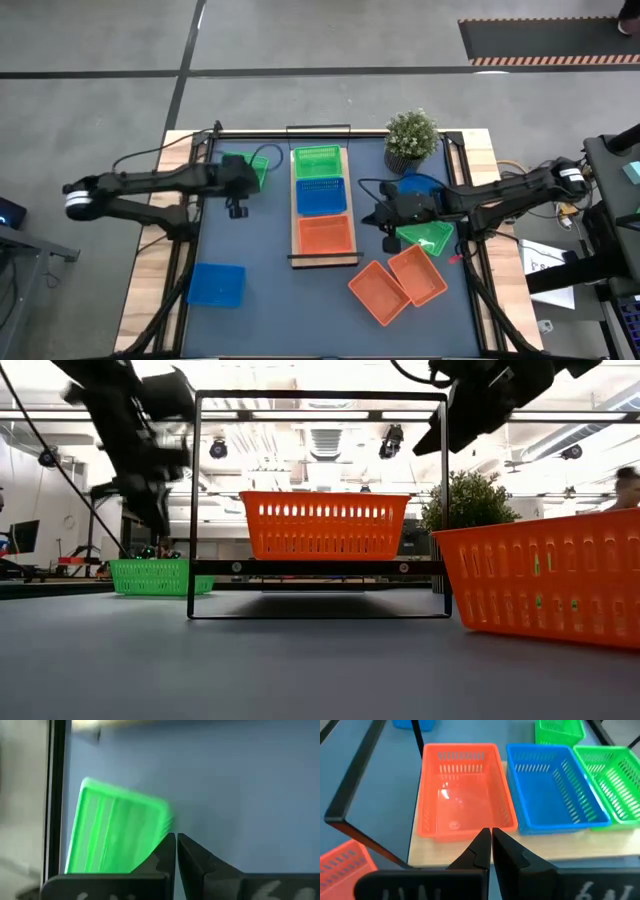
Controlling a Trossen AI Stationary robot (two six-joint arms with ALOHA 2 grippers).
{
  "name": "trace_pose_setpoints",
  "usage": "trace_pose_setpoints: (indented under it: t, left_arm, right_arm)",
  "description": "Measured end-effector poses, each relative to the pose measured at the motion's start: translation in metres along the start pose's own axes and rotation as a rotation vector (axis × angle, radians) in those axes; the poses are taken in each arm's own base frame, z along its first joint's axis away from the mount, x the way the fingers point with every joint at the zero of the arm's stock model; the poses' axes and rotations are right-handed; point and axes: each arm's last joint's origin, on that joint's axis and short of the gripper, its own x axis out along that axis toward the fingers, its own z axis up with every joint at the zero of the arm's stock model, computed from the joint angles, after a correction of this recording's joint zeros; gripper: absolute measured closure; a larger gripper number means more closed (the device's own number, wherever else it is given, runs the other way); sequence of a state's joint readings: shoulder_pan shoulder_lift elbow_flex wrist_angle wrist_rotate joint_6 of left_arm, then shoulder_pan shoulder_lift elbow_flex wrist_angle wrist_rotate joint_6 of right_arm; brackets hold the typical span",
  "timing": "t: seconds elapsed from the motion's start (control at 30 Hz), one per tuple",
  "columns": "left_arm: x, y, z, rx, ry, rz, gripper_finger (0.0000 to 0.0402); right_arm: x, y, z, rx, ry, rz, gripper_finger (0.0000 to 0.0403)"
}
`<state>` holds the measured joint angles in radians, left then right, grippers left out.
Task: Stack baskets on shelf by color
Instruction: Stack the top green bin on top of the green bin on the shelf
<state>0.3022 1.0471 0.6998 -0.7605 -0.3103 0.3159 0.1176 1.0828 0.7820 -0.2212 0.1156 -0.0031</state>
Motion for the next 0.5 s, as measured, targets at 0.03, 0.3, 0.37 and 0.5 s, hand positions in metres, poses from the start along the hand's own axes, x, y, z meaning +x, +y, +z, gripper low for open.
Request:
trace_pose_setpoints:
  t: [0.03, 0.3, 0.37, 0.5]
  left_arm:
    - [0.006, 0.006, -0.002, -0.019, 0.038, 0.008, 0.04]
    - [0.035, 0.03, -0.011, 0.019, 0.168, -0.117, 0.0379]
    - [0.036, 0.031, -0.012, 0.043, 0.182, -0.124, 0.036]
    - [0.038, 0.032, -0.011, 0.09, 0.185, -0.123, 0.0318]
  right_arm:
    - [0.002, 0.002, 0.001, -0.006, -0.007, -0.006, 0.0394]
    - [0.009, 0.016, 0.0, -0.009, -0.009, 0.028, 0.0394]
    - [0.011, 0.018, 0.0, -0.001, -0.014, 0.034, 0.0394]
    - [0.014, 0.02, -0.002, -0.007, 0.001, 0.037, 0.0394]
